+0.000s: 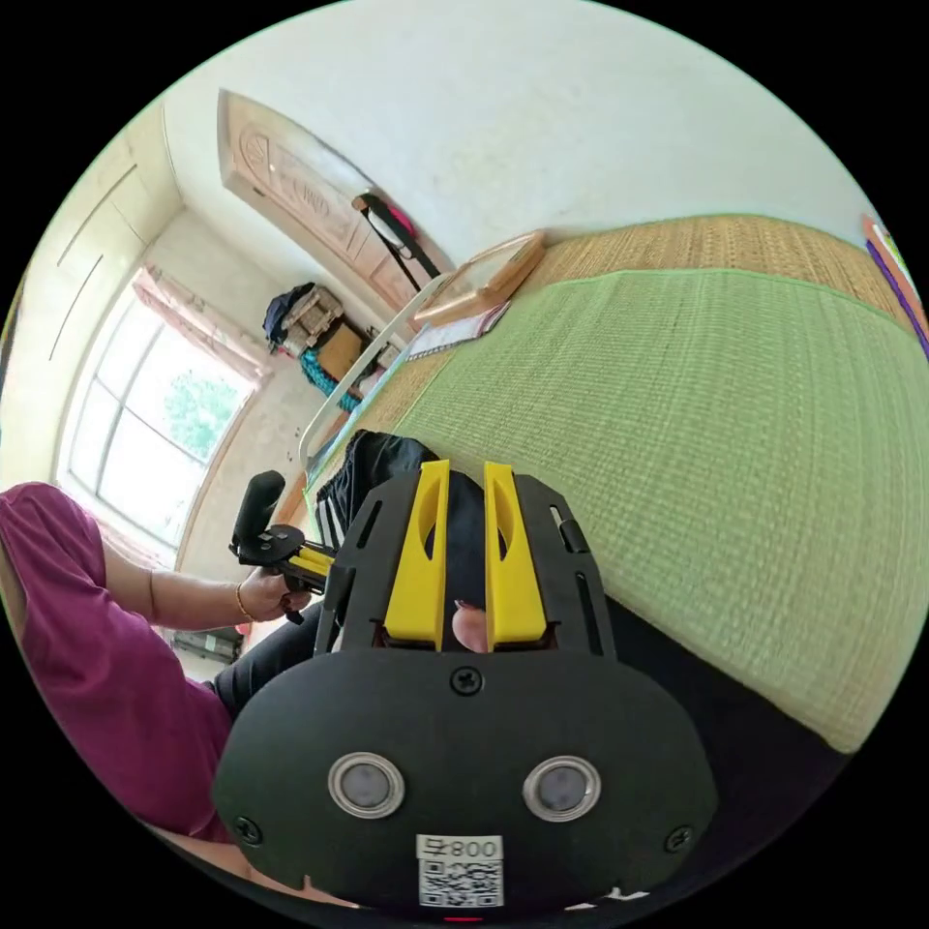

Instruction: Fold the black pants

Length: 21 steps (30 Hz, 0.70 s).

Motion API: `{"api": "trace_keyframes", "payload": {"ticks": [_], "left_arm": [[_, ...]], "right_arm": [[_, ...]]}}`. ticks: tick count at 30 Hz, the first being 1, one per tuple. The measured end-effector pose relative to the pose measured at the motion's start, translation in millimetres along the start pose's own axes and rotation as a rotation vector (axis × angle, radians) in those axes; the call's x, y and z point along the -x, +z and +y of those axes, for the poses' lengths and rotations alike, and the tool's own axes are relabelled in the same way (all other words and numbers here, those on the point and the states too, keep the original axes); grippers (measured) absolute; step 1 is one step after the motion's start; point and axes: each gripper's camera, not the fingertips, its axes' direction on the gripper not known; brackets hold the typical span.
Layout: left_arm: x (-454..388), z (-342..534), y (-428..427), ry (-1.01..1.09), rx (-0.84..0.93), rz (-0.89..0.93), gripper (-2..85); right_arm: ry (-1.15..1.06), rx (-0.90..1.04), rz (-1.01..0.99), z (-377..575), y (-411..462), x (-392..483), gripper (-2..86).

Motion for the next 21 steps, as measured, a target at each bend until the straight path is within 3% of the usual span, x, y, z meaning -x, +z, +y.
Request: {"api": "trace_keyframes", "payload": {"ticks": [5,12,17,21], "left_arm": [[16.0,9.5,-34.6,-0.005,-0.042,0.064,1.0],[21.0,-29.9,-114.3,0.136,-0.193,0.026,5.8],[14.3,-77.6,-138.3,0.281,-0.133,-0.047,7.4],[11.4,-89.0,-135.0,0.308,0.012,-0.102,6.8]], "right_arm": [[-0.014,0.222,0.016,-20.2,86.6,11.2,6.9],[-0.047,0.158,-0.015,-0.8,107.4,34.4,6.6],[-0.098,0.094,-0.026,9.3,112.3,55.9,5.9],[-0.155,0.116,-0.031,14.0,124.2,72.5,5.7]]}}
